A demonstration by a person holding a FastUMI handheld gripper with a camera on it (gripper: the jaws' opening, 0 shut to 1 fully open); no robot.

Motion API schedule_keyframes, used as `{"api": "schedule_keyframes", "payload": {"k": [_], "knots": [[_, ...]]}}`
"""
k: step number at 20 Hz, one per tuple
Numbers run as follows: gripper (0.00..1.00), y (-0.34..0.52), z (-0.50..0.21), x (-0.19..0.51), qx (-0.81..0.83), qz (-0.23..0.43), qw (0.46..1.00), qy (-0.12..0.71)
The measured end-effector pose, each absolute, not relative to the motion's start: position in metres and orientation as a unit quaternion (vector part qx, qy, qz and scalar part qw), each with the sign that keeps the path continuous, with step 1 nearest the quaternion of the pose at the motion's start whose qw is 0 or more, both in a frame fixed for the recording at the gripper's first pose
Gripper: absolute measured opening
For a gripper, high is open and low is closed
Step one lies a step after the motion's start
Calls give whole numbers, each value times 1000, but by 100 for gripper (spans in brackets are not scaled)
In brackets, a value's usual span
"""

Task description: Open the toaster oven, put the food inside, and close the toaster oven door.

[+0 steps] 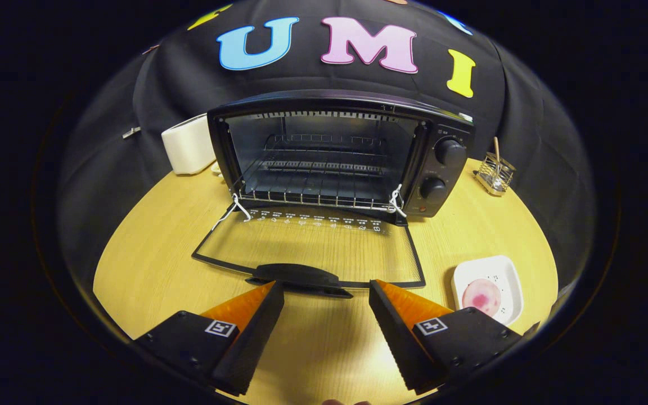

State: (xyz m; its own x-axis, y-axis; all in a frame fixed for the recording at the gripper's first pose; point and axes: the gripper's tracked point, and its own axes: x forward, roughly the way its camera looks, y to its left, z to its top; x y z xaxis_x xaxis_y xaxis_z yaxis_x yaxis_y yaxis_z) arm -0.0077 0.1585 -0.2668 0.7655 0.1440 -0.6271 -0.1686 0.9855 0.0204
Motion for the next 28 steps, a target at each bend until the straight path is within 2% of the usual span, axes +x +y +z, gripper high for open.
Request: {"api": "schedule_keyframes", "payload": {"k": [3, 13, 22, 28], "knots": [[99, 138, -252, -9, -30, 90, 941, 325], [99, 9, -202, 17, -18, 51, 954, 296], [99, -113, -229, 17, 14, -1, 929, 369], [99, -149, -276, 9, 21, 13, 900, 435]]}}
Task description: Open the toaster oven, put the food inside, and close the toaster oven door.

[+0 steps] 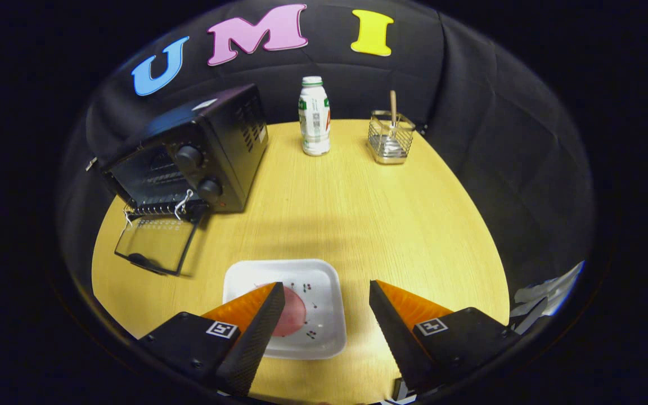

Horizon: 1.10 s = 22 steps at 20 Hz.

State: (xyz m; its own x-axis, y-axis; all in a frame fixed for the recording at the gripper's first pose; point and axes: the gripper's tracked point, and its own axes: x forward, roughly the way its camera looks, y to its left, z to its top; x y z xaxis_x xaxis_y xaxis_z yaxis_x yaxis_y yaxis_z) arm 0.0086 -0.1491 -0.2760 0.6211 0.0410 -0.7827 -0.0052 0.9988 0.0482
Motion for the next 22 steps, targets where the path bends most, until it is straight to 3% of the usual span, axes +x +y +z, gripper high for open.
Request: {"api": "schedule_keyframes", "payload": {"k": [14, 16, 19, 21, 22], "knots": [[96, -179, -335, -3, -22, 82, 869, 488], [81, -178, -341, -6, -11, 86, 860, 502], [72, -178, -341, -2, 2, 86, 862, 500], [57, -172, -339, -3, 7, 92, 859, 503], [44, -170, -340, -5, 15, 99, 855, 509]]}}
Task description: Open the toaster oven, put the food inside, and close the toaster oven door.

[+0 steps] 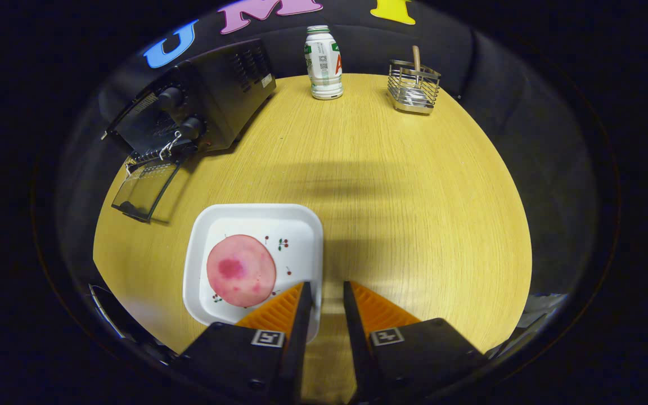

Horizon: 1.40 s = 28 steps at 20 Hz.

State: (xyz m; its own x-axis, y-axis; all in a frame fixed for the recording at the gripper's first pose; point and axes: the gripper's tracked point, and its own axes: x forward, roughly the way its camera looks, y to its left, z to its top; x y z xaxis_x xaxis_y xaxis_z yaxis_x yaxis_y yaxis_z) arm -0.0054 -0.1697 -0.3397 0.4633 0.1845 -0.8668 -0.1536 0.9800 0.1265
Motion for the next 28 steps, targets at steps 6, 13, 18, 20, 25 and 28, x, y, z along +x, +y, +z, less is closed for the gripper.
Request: {"api": "schedule_keyframes", "payload": {"k": [6, 13, 18, 20, 25, 28], "knots": [[8, -164, -339, -9, 47, 127, 845, 517], [5, -159, -339, -15, 107, 130, 828, 535], [5, -148, -327, -28, 216, 104, 807, 540], [5, -146, -319, -36, 259, 88, 794, 544], [5, -134, -303, -50, 321, 57, 785, 527], [5, -128, -293, -59, 357, 47, 778, 514]]}}
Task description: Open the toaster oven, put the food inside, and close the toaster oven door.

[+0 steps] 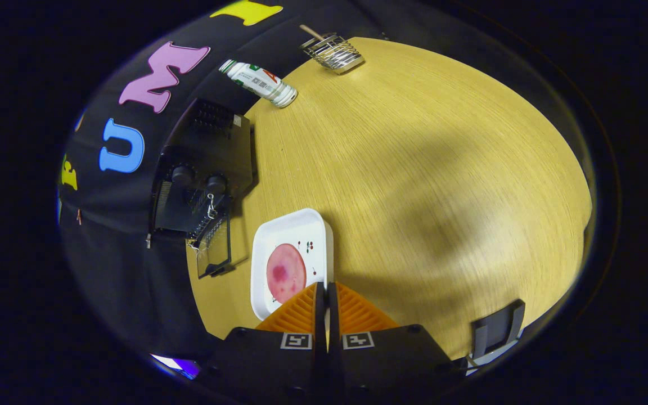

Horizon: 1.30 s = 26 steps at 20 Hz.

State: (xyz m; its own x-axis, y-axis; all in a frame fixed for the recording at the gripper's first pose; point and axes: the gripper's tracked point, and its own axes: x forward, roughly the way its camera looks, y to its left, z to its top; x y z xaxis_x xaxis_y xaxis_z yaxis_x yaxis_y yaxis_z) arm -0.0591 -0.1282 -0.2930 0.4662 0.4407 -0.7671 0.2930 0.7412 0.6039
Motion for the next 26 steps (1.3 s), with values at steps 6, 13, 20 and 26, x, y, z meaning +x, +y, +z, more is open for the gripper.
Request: {"api": "schedule_keyframes", "payload": {"k": [6, 13, 20, 26], "knots": [[5, -119, -272, -70, 411, 35, 771, 485], [5, -96, -244, -92, 443, 40, 769, 459], [5, -62, -224, -102, 456, 56, 768, 447], [5, -10, -215, -91, 457, 82, 770, 439]]}}
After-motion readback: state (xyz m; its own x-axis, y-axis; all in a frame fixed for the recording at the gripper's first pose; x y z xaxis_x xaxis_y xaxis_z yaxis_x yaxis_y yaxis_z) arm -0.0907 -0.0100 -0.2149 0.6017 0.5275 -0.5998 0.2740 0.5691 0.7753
